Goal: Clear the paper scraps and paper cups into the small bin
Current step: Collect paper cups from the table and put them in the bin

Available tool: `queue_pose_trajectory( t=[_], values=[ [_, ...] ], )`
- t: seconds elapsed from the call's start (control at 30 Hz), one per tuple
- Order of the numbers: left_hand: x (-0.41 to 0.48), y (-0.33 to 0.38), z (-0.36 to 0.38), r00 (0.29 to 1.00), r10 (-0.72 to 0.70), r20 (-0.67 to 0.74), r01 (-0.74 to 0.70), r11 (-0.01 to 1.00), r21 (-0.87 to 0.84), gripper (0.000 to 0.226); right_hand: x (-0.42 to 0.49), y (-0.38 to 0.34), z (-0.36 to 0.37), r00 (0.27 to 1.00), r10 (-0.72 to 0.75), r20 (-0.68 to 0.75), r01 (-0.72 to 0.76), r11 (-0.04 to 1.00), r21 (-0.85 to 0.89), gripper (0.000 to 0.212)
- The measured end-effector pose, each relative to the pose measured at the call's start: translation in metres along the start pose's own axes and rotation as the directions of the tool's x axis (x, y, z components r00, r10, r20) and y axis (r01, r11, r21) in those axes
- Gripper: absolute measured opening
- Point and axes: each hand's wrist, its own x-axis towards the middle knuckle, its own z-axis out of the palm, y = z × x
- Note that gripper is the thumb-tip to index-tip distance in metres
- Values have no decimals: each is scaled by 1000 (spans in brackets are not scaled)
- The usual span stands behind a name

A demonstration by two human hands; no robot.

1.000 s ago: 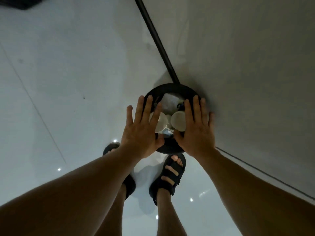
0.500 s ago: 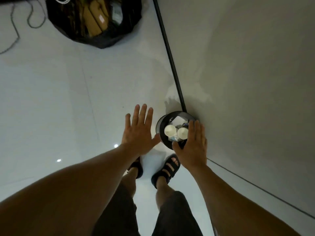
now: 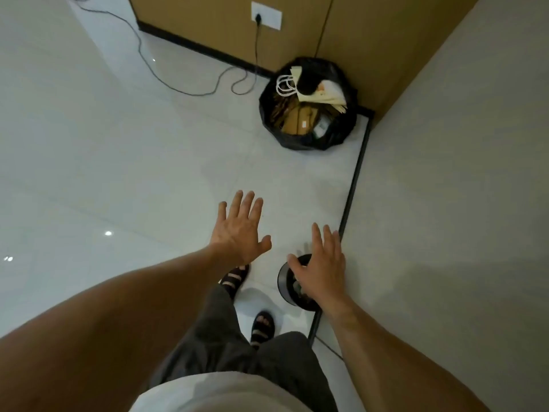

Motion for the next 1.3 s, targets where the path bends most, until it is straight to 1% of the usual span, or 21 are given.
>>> queue_pose_trajectory(
  t=[0.1,0.17,0.2,0.23,0.3,0.4,0.53,0.63,0.73,0.83,0.97,1.07,1.17,1.3],
  values=[
    [-46,-16,-10,991,-133,-21,133,991,-20,86,-12,-27,-6,988,-147,45,150,986,-74,89],
    [-79,-34,-18,968,-246,-42,244,968,-56,86,-21,-52,-6,967,-238,89,246,965,-96,89],
    [-90,-41,-22,960,-279,-40,276,959,-71,86,-23,-60,-4,960,-255,114,266,959,-97,89],
    [-110,-53,-24,939,-340,-52,334,938,-93,86,-29,-75,-2,943,-306,133,320,941,-107,89],
    [-155,-79,-27,874,-481,-72,469,872,-140,86,-41,-110,3,890,-427,163,448,885,-125,88],
    [-226,-117,-23,749,-660,-55,637,741,-211,86,-64,-170,13,793,-569,217,602,787,-136,88],
    [-312,-157,-12,579,-814,-43,770,563,-300,85,-107,-247,31,638,-718,278,766,628,-137,87],
    [-367,-187,-8,485,-873,-52,813,472,-342,84,-147,-301,50,529,-792,304,847,514,-134,85],
    [-424,-223,2,399,-915,-63,830,390,-398,84,-193,-354,78,447,-834,323,894,427,-134,85],
    [-487,-259,22,326,-943,-63,845,321,-427,84,-245,-406,110,398,-852,341,916,389,-98,85],
    [-569,-304,53,221,-974,-37,873,215,-437,84,-320,-468,159,308,-882,357,945,326,-9,85],
    [-624,-331,72,166,-986,1,891,149,-430,85,-368,-504,191,255,-888,382,957,288,31,85],
    [-663,-361,88,84,-996,29,894,62,-445,85,-397,-536,219,206,-893,401,967,248,55,85],
    [-691,-400,106,29,-995,98,881,-20,-473,83,-415,-577,261,159,-866,473,978,205,47,84]
  ],
)
